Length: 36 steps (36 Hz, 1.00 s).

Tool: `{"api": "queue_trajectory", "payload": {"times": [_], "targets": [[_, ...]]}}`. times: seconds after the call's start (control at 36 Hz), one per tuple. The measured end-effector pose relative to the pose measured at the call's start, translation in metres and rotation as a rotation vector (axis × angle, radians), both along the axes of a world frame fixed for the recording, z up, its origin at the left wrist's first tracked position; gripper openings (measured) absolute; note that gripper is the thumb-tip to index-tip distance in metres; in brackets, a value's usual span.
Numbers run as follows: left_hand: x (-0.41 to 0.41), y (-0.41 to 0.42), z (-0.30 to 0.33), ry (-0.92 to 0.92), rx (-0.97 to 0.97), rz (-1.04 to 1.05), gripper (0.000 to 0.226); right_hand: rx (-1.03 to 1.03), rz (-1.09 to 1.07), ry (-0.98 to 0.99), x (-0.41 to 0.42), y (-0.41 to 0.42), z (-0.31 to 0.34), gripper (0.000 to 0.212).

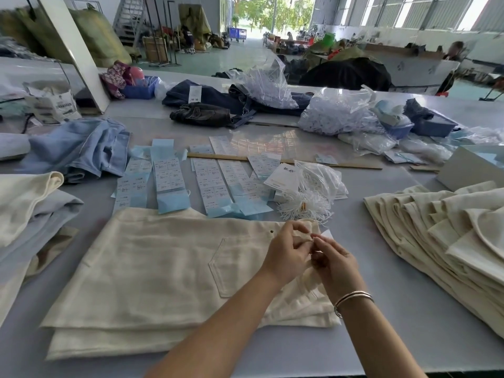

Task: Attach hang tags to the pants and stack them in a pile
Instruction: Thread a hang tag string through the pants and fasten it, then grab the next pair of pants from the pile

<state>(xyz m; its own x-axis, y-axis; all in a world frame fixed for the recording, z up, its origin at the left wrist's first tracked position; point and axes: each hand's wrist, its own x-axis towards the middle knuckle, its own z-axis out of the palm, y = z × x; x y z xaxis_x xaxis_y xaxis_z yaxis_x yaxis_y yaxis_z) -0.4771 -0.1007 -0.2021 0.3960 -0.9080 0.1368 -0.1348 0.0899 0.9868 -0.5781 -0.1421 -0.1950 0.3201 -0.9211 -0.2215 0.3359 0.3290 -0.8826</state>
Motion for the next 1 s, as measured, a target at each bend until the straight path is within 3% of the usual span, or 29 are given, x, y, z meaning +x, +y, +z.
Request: {"api": "queue_trajectory", "payload": {"times": [0.17, 0.31, 0.39, 0.5, 0.58, 0.67, 0.75, 0.81, 0.86, 1.0], "targets": [[0.0, -0.009, -0.001, 0.175, 0.167, 0.07, 0.022, -0.454, -0.011, 0.391, -0.004, 0.001, -0.012, 0.013], [-0.002, -0.008, -0.003, 0.004, 0.224, -0.013, 0.02, -0.682, -0.09, 0.587, -0.006, 0.003, -0.022, 0.023], [0.005, -0.001, -0.005, -0.104, 0.19, -0.079, 0.019, -0.538, -0.152, 0.581, -0.012, -0.004, -0.023, 0.024], [0.051, 0.014, -0.009, -0.361, 0.236, -0.003, 0.019, -0.111, -0.298, 0.178, -0.021, -0.016, -0.022, 0.02], [0.115, 0.04, -0.021, -0.575, 0.42, 0.206, 0.029, 0.078, -0.401, -0.006, -0.031, -0.022, -0.016, 0.026], [0.186, 0.087, -0.032, -0.733, 0.715, 0.541, 0.043, 0.1, -0.453, -0.001, -0.037, -0.027, -0.006, 0.034], [0.237, 0.144, -0.037, -0.633, 0.922, 0.795, 0.055, 0.035, -0.453, 0.014, -0.03, -0.025, 0.008, 0.036], [0.262, 0.176, -0.038, -0.502, 1.015, 0.847, 0.067, -0.05, -0.403, 0.026, -0.016, -0.018, 0.017, 0.036], [0.275, 0.196, -0.035, -0.394, 1.051, 0.787, 0.076, -0.149, -0.311, 0.056, 0.005, -0.007, 0.023, 0.035], [0.27, 0.202, -0.018, -0.066, 0.874, 0.59, 0.064, -0.52, 0.123, 0.313, 0.072, 0.036, 0.03, 0.035]]}}
